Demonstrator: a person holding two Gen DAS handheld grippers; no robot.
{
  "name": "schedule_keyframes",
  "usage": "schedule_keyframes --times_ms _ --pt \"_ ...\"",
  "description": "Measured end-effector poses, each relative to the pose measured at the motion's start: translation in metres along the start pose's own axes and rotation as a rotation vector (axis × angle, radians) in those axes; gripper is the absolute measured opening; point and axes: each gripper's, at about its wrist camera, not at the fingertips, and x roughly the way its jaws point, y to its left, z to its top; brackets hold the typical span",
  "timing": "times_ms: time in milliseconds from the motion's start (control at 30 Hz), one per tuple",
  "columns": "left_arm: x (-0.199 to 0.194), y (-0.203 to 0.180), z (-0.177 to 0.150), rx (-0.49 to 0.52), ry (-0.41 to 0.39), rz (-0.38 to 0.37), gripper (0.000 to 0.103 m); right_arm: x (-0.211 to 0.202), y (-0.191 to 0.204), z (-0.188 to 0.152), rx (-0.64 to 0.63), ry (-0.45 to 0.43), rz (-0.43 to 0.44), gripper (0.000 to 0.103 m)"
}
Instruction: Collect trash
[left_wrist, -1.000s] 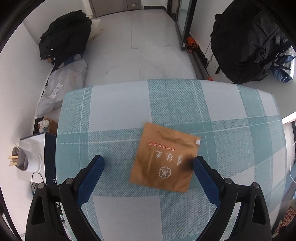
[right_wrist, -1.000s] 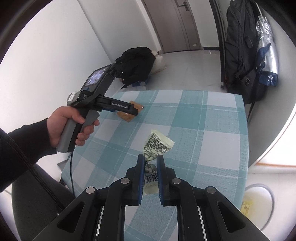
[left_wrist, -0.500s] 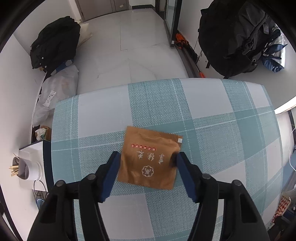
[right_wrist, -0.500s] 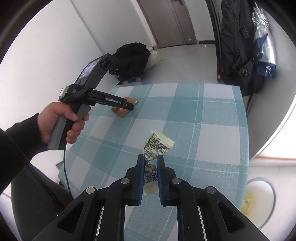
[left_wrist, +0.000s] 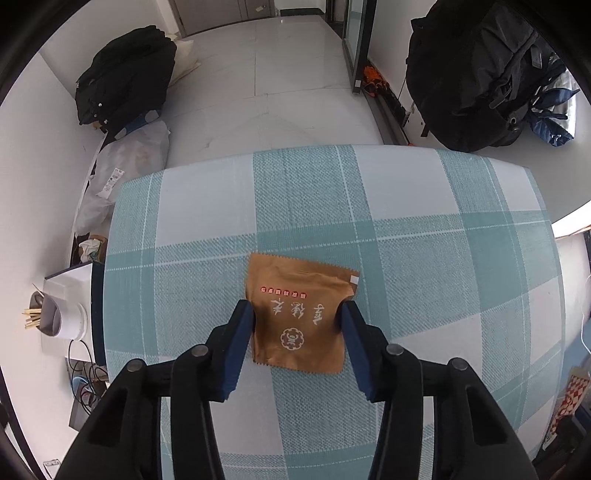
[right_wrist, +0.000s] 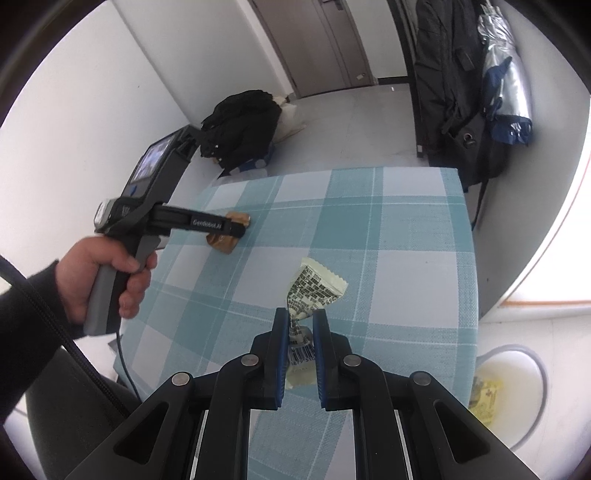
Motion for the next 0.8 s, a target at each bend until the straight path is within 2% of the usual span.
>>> schedule_keyframes --times_ms 33,100,200,267,333,467,533,567,600,633,700,800 --pt "-0.001 -0.002 -0.001 0.001 0.003 -0.016 0.032 -0.001 -0.001 0.0 0.004 -0.001 0.002 0.012" --pt "-0.005 -0.012 -0.004 0.039 0.011 -0.007 0.015 -0.003 -0.001 -0.001 0.006 -0.001 0.01 0.012" --pt "-0.004 -0.021 -0.009 0.073 0.039 -0.002 0.0 -0.007 0.002 -0.004 -0.008 -0.003 0.02 0.012" --pt "-0.005 -0.022 -0.011 0.063 0.047 -0.009 0.0 -0.009 0.003 -0.005 -0.017 -0.009 0.021 0.012" --pt "-0.008 -0.019 -0.013 0.037 0.046 -0.061 0.0 -0.011 0.002 -0.005 -0.017 -0.016 0.019 0.012" --pt "-0.026 -0.009 -0.012 -0.004 -0.016 -0.106 0.0 -0.014 0.0 -0.006 0.008 -0.02 0.02 0.012" --pt "-0.034 -0.003 -0.01 -0.021 -0.038 -0.098 0.009 -0.015 0.0 -0.007 0.014 -0.021 0.028 0.012" --pt "-0.033 0.0 -0.008 -0.024 -0.033 -0.077 0.037 -0.015 0.001 -0.008 0.01 -0.023 0.027 0.012" --pt "-0.03 0.003 -0.006 -0.024 -0.019 -0.048 0.077 -0.015 0.003 -0.008 0.004 -0.022 0.022 0.012" --pt "-0.027 0.003 -0.005 -0.022 -0.028 -0.032 0.088 -0.015 0.004 -0.008 0.001 -0.021 0.024 0.012" --pt "-0.025 0.004 -0.004 -0.002 -0.064 -0.012 0.089 -0.014 0.006 -0.009 -0.008 -0.019 0.024 0.012" --pt "-0.01 -0.002 -0.001 0.046 -0.02 -0.019 0.089 -0.012 0.006 -0.008 -0.005 -0.018 0.022 0.012"
